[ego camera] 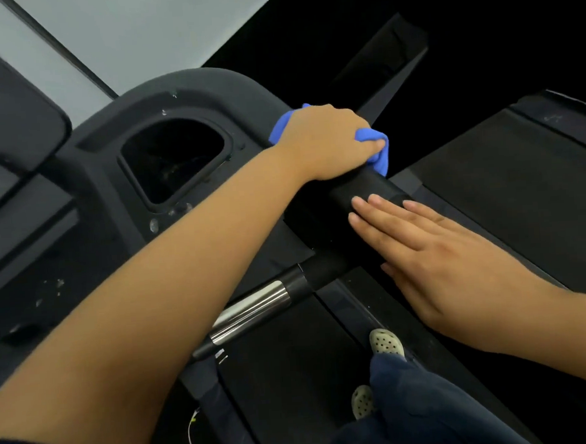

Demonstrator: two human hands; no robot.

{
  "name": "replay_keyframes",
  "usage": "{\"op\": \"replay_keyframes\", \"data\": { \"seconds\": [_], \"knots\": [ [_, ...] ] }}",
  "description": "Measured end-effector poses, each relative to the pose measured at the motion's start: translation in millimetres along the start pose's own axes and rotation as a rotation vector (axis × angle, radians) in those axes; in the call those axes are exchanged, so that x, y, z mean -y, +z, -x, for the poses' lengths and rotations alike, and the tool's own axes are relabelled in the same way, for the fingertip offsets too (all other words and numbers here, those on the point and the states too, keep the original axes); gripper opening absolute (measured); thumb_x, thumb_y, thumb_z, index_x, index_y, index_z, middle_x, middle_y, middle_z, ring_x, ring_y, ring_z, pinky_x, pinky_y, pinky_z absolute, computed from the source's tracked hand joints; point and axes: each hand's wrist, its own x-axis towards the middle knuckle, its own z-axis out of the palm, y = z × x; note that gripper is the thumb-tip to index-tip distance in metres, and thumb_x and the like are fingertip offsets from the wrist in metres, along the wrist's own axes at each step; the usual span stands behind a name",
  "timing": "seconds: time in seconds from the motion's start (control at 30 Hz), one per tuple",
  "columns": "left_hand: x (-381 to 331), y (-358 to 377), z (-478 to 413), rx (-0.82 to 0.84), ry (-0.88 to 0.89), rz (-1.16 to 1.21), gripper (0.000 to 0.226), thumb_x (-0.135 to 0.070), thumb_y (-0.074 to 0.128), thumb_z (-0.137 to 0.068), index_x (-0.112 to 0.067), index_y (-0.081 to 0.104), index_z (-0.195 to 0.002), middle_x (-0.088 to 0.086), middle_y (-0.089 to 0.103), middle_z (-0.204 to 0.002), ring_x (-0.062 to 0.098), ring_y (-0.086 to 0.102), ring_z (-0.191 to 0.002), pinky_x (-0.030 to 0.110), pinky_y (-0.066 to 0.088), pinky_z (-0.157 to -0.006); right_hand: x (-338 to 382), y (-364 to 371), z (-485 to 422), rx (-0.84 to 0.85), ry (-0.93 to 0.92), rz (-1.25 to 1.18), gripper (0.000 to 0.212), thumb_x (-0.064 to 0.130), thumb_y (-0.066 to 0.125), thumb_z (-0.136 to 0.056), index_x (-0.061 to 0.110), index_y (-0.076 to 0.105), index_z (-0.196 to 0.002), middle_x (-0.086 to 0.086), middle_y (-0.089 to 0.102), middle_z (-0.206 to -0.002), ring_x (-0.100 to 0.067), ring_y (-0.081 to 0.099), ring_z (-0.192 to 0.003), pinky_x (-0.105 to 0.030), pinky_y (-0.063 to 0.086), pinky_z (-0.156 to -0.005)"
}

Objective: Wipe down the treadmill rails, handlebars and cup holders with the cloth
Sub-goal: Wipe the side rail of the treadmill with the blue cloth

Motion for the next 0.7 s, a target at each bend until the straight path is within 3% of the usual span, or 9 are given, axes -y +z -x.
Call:
{"op": "replay_keyframes", "data": {
  "seconds": [0.1, 0.17, 0.33, 0.43, 0.5, 0.6, 0.63, 0.7],
  "knots": [
    [-15, 2, 3, 0.085, 0.036, 0.061, 0.035, -0.052, 0.038, -0.093, -0.032, 0.067, -0.097, -0.014, 0.064, -0.088, 0.008, 0.054, -0.083, 0.026, 0.038, -0.071, 0, 3, 0, 0.0, -0.014, 0.032, 0.06, 0.023, 0.036, -0.086, 0.007, 0.036, -0.144, -0.008, 0.031, -0.152, -0.021, 0.026, -0.141, -0.035, 0.017, -0.112],
    [-22, -2, 5, 0.167, 0.043, 0.121, 0.033, -0.052, 0.039, -0.093, -0.033, 0.066, -0.093, -0.016, 0.059, -0.077, 0.005, 0.052, -0.075, 0.021, 0.035, -0.063, -1, 4, -2, -0.001, -0.021, 0.036, 0.062, 0.022, 0.038, -0.084, 0.007, 0.036, -0.143, -0.009, 0.032, -0.152, -0.022, 0.028, -0.14, -0.037, 0.02, -0.11],
    [-39, -12, 14, 0.311, 0.049, 0.334, 0.029, -0.049, 0.045, -0.093, -0.032, 0.066, -0.082, -0.015, 0.058, -0.055, -0.001, 0.056, -0.058, 0.021, 0.04, -0.062, -2, 7, -1, -0.006, -0.017, 0.023, 0.063, 0.023, 0.035, -0.083, 0.007, 0.034, -0.144, -0.011, 0.032, -0.151, -0.024, 0.027, -0.14, -0.039, 0.021, -0.109],
    [-40, -16, 23, 0.39, 0.044, 0.659, 0.031, -0.044, 0.052, -0.09, -0.025, 0.06, -0.067, -0.005, 0.054, -0.048, 0.002, 0.048, -0.045, 0.018, 0.038, -0.054, -3, 7, -1, -0.006, -0.012, -0.013, 0.064, 0.022, 0.036, -0.081, 0.007, 0.032, -0.144, -0.011, 0.032, -0.15, -0.022, 0.025, -0.14, -0.038, 0.018, -0.111],
    [-33, -24, 31, 0.41, 0.052, 0.937, 0.03, -0.034, 0.053, -0.088, -0.008, 0.065, -0.081, 0.01, 0.058, -0.065, 0.01, 0.053, -0.06, 0.021, 0.042, -0.059, -3, 5, 0, 0.01, -0.014, -0.033, 0.065, 0.021, 0.038, -0.08, 0.007, 0.033, -0.144, -0.011, 0.032, -0.151, -0.022, 0.026, -0.141, -0.038, 0.02, -0.11],
    [-14, -45, 36, 0.213, -0.078, 1.516, 0.031, -0.018, 0.043, -0.093, -0.007, 0.07, -0.081, 0.004, 0.07, -0.072, 0.01, 0.066, -0.066, 0.018, 0.05, -0.064, -3, 4, 0, 0.041, -0.024, -0.04, 0.069, 0.021, 0.044, -0.077, 0.007, 0.034, -0.144, -0.009, 0.029, -0.153, -0.02, 0.024, -0.142, -0.037, 0.021, -0.111],
    [1, -54, 33, 0.076, -0.116, 1.632, 0.036, -0.016, 0.043, -0.093, -0.007, 0.073, -0.076, 0.003, 0.072, -0.072, 0.011, 0.068, -0.068, 0.02, 0.052, -0.065, -3, 3, -2, 0.045, -0.031, -0.038, 0.07, 0.021, 0.044, -0.077, 0.008, 0.034, -0.144, -0.008, 0.029, -0.153, -0.019, 0.023, -0.142, -0.036, 0.021, -0.111],
    [32, -73, 23, -0.189, -0.063, 1.641, 0.036, -0.012, 0.042, -0.095, -0.009, 0.073, -0.078, 0.002, 0.074, -0.079, 0.014, 0.07, -0.079, 0.025, 0.053, -0.074, -5, -2, -9, 0.049, -0.052, -0.023, 0.067, 0.022, 0.041, -0.078, 0.008, 0.037, -0.143, -0.008, 0.031, -0.152, -0.019, 0.026, -0.141, -0.034, 0.02, -0.11]
  ]
}}
